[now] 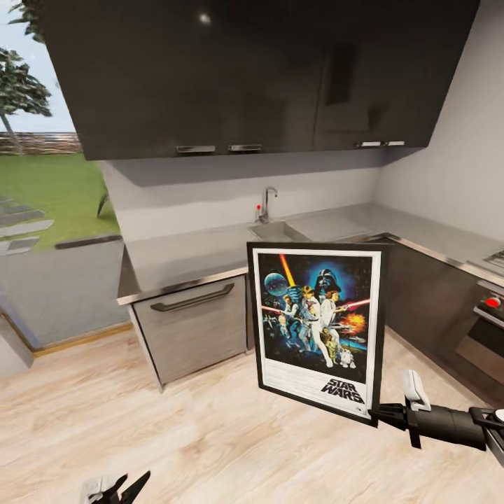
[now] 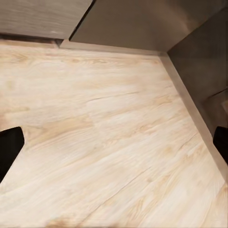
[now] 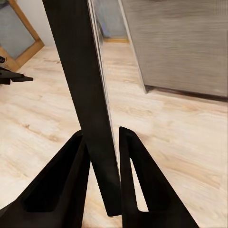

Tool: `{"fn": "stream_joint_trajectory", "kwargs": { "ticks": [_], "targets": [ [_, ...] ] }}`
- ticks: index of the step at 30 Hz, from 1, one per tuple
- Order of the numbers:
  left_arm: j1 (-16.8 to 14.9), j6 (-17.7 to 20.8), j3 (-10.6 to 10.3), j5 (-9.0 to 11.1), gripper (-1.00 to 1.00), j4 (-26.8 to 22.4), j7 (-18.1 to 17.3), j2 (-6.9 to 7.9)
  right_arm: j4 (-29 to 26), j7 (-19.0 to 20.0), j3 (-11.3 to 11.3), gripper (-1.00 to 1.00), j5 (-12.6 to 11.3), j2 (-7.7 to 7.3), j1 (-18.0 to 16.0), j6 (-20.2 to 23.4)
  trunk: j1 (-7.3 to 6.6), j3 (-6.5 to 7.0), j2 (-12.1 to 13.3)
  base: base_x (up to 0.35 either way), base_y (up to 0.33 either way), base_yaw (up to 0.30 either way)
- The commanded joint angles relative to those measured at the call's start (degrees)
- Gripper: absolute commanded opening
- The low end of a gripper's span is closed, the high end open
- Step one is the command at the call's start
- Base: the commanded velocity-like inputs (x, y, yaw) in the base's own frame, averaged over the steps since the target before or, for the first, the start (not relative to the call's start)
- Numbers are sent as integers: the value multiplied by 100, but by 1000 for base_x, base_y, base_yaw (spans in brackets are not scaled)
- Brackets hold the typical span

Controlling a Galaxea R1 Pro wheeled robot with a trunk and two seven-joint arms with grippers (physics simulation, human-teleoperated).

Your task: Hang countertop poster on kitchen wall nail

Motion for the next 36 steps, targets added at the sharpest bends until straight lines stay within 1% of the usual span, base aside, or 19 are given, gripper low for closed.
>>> {"fn": "stream_joint_trajectory", "kwargs": {
  "ticks": [1,36],
  "targets": [
    [-11,-17,-49,58,100,-8,-12,3,-5,29,-3,-100,-26,-3,-2,76,3,-13,-14,-129,288,287],
    [-11,-17,-49,58,100,-8,-12,3,2,29,-3,-100,-26,1,-2,76,3,-13,-14,-123,288,288]
  ]
}}
